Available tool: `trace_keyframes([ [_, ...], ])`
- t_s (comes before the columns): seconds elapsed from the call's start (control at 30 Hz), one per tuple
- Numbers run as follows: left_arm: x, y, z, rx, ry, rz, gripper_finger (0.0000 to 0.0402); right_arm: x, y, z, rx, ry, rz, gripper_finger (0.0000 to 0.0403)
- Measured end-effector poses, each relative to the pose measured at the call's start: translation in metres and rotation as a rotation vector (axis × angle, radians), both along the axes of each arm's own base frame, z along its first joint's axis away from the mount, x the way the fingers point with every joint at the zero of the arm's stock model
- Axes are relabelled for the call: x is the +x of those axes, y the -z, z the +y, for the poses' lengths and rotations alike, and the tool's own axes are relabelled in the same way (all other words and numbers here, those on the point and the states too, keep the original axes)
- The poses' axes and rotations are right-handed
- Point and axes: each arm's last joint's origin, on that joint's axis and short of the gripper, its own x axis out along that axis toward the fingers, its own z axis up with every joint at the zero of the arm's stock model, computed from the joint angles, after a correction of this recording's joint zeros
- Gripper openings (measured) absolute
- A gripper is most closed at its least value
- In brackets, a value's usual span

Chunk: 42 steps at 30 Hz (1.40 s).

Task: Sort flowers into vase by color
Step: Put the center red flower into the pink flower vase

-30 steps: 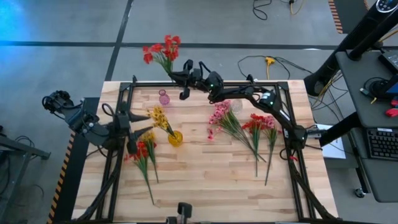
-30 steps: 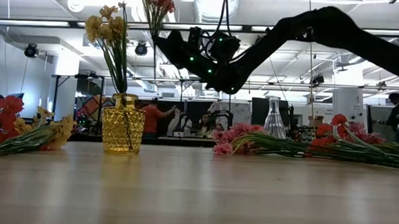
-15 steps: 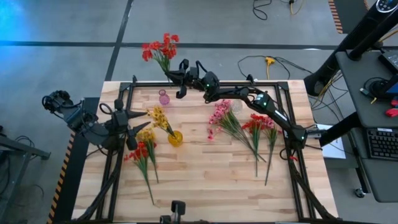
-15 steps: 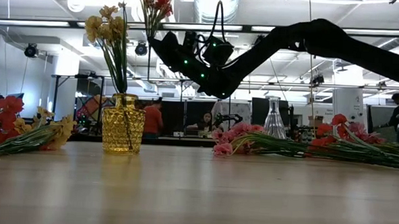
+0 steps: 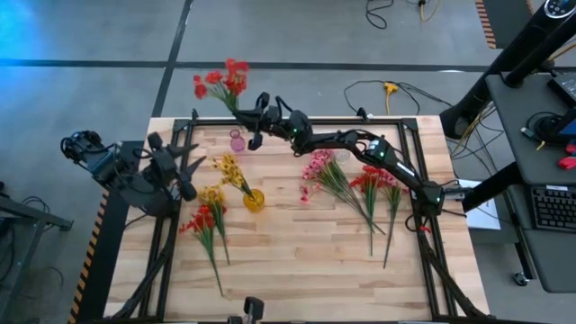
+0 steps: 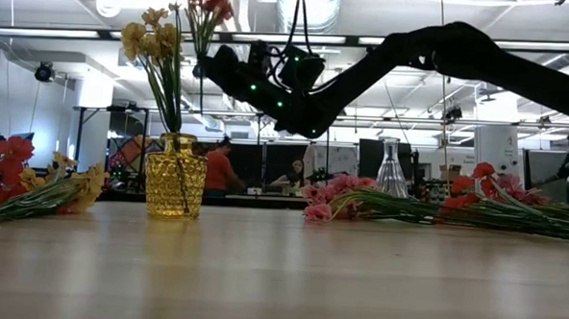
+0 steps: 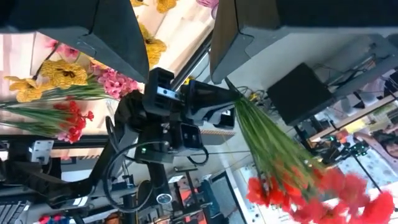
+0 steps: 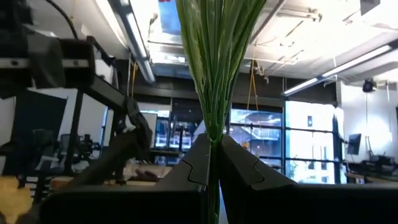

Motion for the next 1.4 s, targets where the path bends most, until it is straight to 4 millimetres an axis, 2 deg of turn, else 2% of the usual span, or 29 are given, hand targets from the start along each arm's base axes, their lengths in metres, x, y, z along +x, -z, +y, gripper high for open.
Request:
trace_keyframes([
  [0.3, -0.014, -0.004, 0.01, -0.029, -0.006, -0.048, 0.0155, 0.003, 0.003, -0.004, 0.095, 0.045, 0.032, 0.0012],
  [0.6, -0.032, -0.013, 0.023, -0.119, -0.006, -0.175, 0.0155, 0.007, 0.007, -0.001, 0.148, 0.049, 0.075, 0.0012],
  [0.73, -0.037, -0.011, 0.025, -0.155, 0.079, -0.158, 0.0155, 0.008, 0.009, -0.001, 0.173, 0.039, 0.1, 0.0012],
  [0.83, -0.034, -0.002, 0.023, -0.133, 0.131, -0.107, 0.0155, 0.003, -0.011, -0.001, 0.135, 0.002, 0.074, 0.0012],
  [0.93, -0.029, 0.003, 0.019, -0.069, 0.14, -0.086, 0.0155, -0.005, -0.053, 0.002, 0.086, -0.042, 0.095, 0.0012],
  [1.0, -0.026, 0.0, 0.017, -0.031, 0.155, -0.101, 0.0155, -0.011, -0.08, 0.005, 0.067, -0.022, 0.173, 0.0012],
  [1.07, -0.021, -0.003, 0.013, 0.009, 0.197, -0.12, 0.0155, -0.018, -0.099, 0.01, 0.02, 0.016, 0.297, 0.0012],
  [1.2, -0.017, -0.015, 0.008, 0.055, 0.333, -0.194, 0.0155, -0.033, -0.128, 0.028, -0.137, 0.063, 0.495, 0.0012],
  [1.33, -0.016, -0.022, 0.007, 0.076, 0.411, -0.25, 0.0155, -0.055, -0.17, 0.052, -0.231, 0.064, 0.513, 0.0012],
  [1.4, -0.014, -0.023, 0.007, 0.08, 0.413, -0.265, 0.0159, -0.062, -0.183, 0.061, -0.258, 0.06, 0.508, 0.0012],
])
